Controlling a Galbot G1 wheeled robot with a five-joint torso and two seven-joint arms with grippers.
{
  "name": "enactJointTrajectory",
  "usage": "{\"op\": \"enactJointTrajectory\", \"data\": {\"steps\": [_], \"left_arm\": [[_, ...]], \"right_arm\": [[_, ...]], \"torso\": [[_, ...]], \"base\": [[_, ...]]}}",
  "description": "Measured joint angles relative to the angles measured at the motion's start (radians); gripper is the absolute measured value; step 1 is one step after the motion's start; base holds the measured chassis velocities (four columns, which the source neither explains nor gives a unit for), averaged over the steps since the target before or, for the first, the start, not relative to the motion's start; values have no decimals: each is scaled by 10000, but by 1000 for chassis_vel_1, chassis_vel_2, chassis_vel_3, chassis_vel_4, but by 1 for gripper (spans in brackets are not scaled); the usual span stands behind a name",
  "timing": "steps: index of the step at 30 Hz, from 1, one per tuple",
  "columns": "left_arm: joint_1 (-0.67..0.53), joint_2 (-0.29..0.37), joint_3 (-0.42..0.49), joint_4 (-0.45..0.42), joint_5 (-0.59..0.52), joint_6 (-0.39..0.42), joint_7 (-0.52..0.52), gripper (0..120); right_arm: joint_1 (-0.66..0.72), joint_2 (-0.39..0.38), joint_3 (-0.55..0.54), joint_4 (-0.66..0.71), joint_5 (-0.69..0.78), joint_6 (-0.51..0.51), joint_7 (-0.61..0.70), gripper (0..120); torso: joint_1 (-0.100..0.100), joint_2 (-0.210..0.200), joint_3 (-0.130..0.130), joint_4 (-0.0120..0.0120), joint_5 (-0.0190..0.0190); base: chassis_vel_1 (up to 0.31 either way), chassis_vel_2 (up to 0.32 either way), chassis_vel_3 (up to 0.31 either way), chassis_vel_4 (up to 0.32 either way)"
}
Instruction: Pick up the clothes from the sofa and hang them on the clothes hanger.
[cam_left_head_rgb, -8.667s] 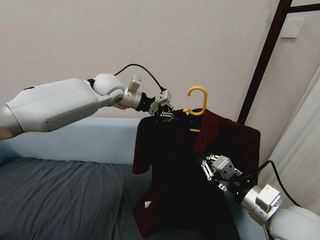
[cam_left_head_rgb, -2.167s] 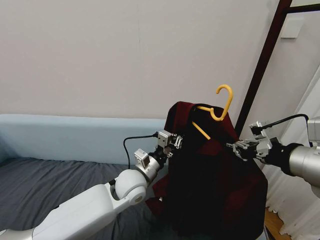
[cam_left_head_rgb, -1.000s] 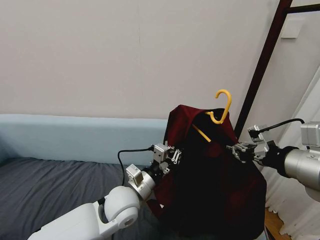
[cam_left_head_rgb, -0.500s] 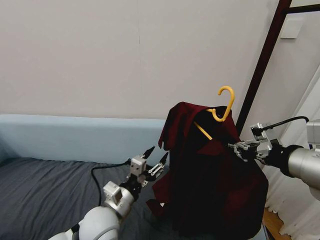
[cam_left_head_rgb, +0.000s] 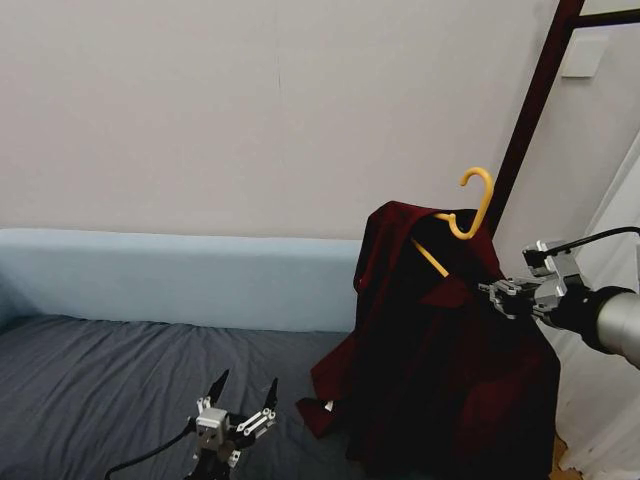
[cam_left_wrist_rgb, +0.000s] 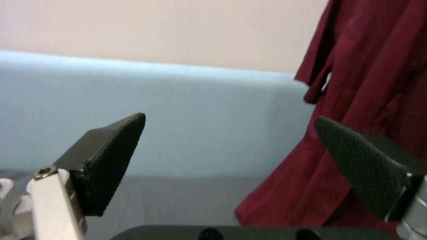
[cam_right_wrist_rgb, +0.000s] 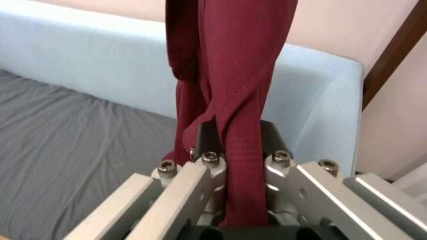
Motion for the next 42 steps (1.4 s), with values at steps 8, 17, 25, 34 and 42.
{"op": "enactJointTrajectory", "data": {"steps": [8,17,25,34,42], "left_arm": [[688,-104,-312,-134,27,-297,208,100],[639,-72,-286,-117,19,-315,226,100],[600,-58,-257,-110,-3,-311,227,100],[583,-52,-244,-104,-14,-301,225,100],[575,-45,-235,-101,-21,-294,223,100]], "right_arm": [[-69,124,106,44,-104,0,88,3],[81,-323,501,8,884,1,1372,3],[421,-2625,1618,-994,3460,13,2371,3],[499,-3577,2134,-1710,4280,42,2665,3],[442,-2721,1468,-2904,1469,280,940,3]], "torso": [[1,-1,0,-1,0],[1,-1,1,-2,-1],[1,-1,1,-1,-4],[1,-1,1,-1,-2],[1,-1,1,-1,-3]], "base": [[0,0,0,0],[0,0,0,0],[0,0,0,0],[0,0,0,0],[0,0,0,0]]}}
